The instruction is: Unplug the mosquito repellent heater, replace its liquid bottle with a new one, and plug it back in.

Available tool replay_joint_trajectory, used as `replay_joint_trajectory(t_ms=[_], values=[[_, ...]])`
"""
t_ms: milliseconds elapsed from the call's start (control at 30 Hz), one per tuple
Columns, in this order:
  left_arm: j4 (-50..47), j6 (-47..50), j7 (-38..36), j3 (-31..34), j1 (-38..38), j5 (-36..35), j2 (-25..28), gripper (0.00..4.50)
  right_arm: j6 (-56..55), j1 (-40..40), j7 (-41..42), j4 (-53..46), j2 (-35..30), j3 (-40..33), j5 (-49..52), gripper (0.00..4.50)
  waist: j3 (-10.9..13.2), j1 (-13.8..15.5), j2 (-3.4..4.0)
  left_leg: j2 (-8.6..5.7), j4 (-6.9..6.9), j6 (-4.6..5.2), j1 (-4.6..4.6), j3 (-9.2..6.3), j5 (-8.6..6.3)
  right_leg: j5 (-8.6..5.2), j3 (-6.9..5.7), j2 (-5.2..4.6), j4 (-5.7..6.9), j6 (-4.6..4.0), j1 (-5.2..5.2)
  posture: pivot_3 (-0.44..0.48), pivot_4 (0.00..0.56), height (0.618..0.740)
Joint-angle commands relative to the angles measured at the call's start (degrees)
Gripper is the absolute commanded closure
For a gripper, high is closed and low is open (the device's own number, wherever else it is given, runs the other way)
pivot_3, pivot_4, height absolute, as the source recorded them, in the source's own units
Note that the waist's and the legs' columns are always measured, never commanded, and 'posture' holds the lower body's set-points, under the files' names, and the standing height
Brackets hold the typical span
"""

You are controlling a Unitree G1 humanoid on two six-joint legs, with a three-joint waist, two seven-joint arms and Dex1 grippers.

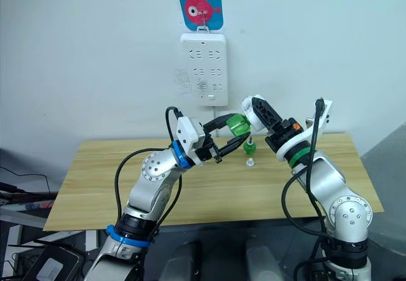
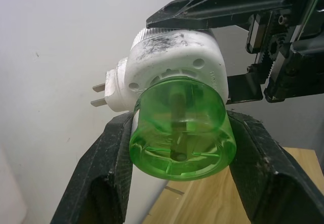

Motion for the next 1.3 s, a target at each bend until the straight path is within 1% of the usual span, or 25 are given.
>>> replay_joint_trajectory(t_ms=[33, 167, 233, 267, 333, 367, 400, 433, 600, 667, 733, 767, 867, 1033, 1200, 1300], values=[[-1.00, -2.31, 0.48, -1.61, -0.85, 1.13, -0.94, 2.18, 0.05, -0.85, 1.06, -1.93, -0.72, 0.98, 2.02, 1.38, 0.00, 0.09, 0.00, 0.00, 0.00, 0.00, 0.00, 0.00, 0.00, 0.00, 0.00, 0.00, 0.00, 0.00, 0.00, -0.131, 0.172, 0.740], [-0.48, -2.09, 1.46, -1.67, -0.97, 2.05, -0.91, 2.18, -0.03, -0.72, 1.25, -1.98, -1.57, 0.96, 2.60, 1.38, 0.00, 0.13, 0.00, 0.00, 0.00, 0.00, 0.00, 0.00, 0.00, 0.00, 0.00, 0.00, 0.00, 0.00, 0.00, -0.130, 0.173, 0.740], [-0.30, -0.67, 2.51, -0.83, -1.06, 1.88, -0.64, 1.45, -0.22, -0.64, 1.18, -2.02, -1.91, 0.72, 2.73, 1.38, -0.01, 0.14, 0.00, 0.00, 0.00, 0.00, 0.00, 0.00, 0.00, 0.00, 0.00, 0.00, 0.00, 0.00, 0.00, -0.129, 0.173, 0.740], [-0.17, 0.12, 2.83, -0.47, -1.11, 1.79, -0.38, 1.23, -0.28, -0.60, 1.17, -2.04, -2.13, 0.61, 2.64, 1.38, -0.01, 0.13, 0.00, 0.00, 0.00, 0.00, 0.00, 0.00, 0.00, 0.00, 0.00, 0.00, 0.00, 0.00, 0.00, -0.129, 0.174, 0.740], [-0.24, 2.78, 2.51, 0.01, -0.89, 1.07, 0.68, 0.60, -0.69, -0.50, 1.07, -2.16, -2.49, 0.31, 2.65, 1.38, -0.01, 0.13, 0.00, 0.00, 0.00, 0.00, 0.00, 0.00, 0.00, 0.00, -0.01, 0.01, 0.00, 0.00, 0.00, -0.131, 0.174, 0.740], [-0.92, 4.69, 2.04, 0.75, -0.25, 0.43, 2.13, 0.19, -0.89, -0.44, 1.11, -2.26, -3.14, -0.30, 2.23, 1.38, -0.01, 0.12, 0.00, 0.00, 0.00, 0.00, 0.00, 0.00, 0.00, 0.00, 0.00, 0.00, 0.00, 0.00, 0.00, -0.131, 0.175, 0.740], [-1.79, 6.54, 1.57, 1.69, 0.49, -0.56, 3.48, 0.00, -1.11, -0.36, 1.05, -2.36, -4.01, -1.04, 1.12, 1.38, -0.01, 0.10, 0.00, 0.00, 0.00, 0.00, 0.00, 0.00, 0.00, 0.00, 0.00, 0.00, 0.00, 0.00, 0.00, -0.131, 0.175, 0.740], [-2.46, 7.78, 1.34, 2.28, 0.97, -1.29, 4.43, 0.00, -1.29, -0.31, 1.02, -2.42, -4.69, -1.49, 0.32, 1.38, -0.02, 0.07, 0.01, 0.00, 0.00, 0.00, 0.00, 0.00, 0.00, 0.00, 0.00, 0.00, 0.00, 0.00, 0.00, -0.131, 0.175, 0.740], [-4.33, 17.37, 1.93, 9.03, 2.06, -6.38, 10.07, 0.00, 1.96, -0.91, 7.96, -3.87, -15.32, -1.85, -10.58, 1.38, -0.01, 0.13, 0.01, 0.02, -0.03, 0.00, 0.00, 0.00, 0.00, -0.01, -0.01, 0.00, 0.00, 0.00, -0.04, -0.127, 0.180, 0.740], [-2.70, 19.20, 1.38, 11.16, 0.11, -7.33, 12.35, 0.00, 2.37, -1.27, 11.66, -4.92, -19.19, -1.08, -15.97, 1.38, -0.01, 0.19, 0.01, 0.03, -0.03, 0.00, 0.01, -0.01, 0.00, -0.01, -0.04, 0.00, 0.00, 0.00, -0.04, -0.127, 0.180, 0.740], [-0.89, 20.48, 0.85, 12.36, -1.91, -7.83, 13.69, 0.00, 2.45, -1.39, 14.38, -5.55, -21.13, -0.58, -19.83, 1.38, -0.02, 0.28, 0.01, 0.03, -0.03, 0.00, 0.00, -0.01, 0.00, -0.01, -0.04, 0.00, 0.00, 0.00, -0.07, -0.120, 0.181, 0.740], [1.45, 21.18, 0.30, 13.09, -4.20, -8.16, 14.33, 0.00, 2.42, -1.64, 15.91, -6.02, -22.08, -0.02, -22.21, 1.38, -0.02, 0.36, 0.01, 0.03, -0.02, 0.00, -0.01, -0.01, 0.00, -0.01, -0.05, 0.01, 0.00, 0.00, -0.06, -0.121, 0.182, 0.740], [9.56, 21.94, -0.91, 14.60, -10.86, -8.30, 15.77, 0.00, 2.52, -2.64, 19.32, -7.09, -23.09, 1.30, -26.74, 1.38, -0.01, 0.53, 0.00, 0.00, 0.01, 0.00, -0.01, -0.01, 0.00, -0.01, -0.06, 0.00, 0.00, 0.01, -0.05, -0.130, 0.182, 0.740], [23.32, 18.26, -1.10, 16.38, -20.03, -6.74, 16.51, 0.00, 3.99, -3.35, 21.74, -7.74, -22.51, 1.64, -28.51, 1.38, -0.01, 0.40, 0.00, 0.00, -0.02, 0.00, -0.03, 0.01, 0.00, -0.01, -0.06, -0.01, -0.04, 0.01, -0.05, -0.139, 0.181, 0.740], [30.03, 16.00, -5.50, 14.97, -24.46, -5.91, 16.25, 0.00, 5.30, -3.49, 23.17, -8.53, -22.36, 1.72, -30.04, 1.38, -0.01, 0.31, 0.00, 0.01, -0.05, 0.01, -0.04, -0.01, -0.01, 0.00, -0.08, -0.02, -0.03, 0.00, -0.06, -0.141, 0.181, 0.740], [32.89, 14.79, -6.25, 14.71, -26.63, -5.31, 15.04, 0.00, 5.97, -3.65, 23.74, -9.02, -21.92, 2.03, -30.89, 1.38, -0.01, 0.35, 0.00, 0.00, -0.04, 0.01, -0.04, -0.02, 0.00, 0.00, -0.09, -0.02, -0.02, 0.00, -0.06, -0.144, 0.182, 0.740]])
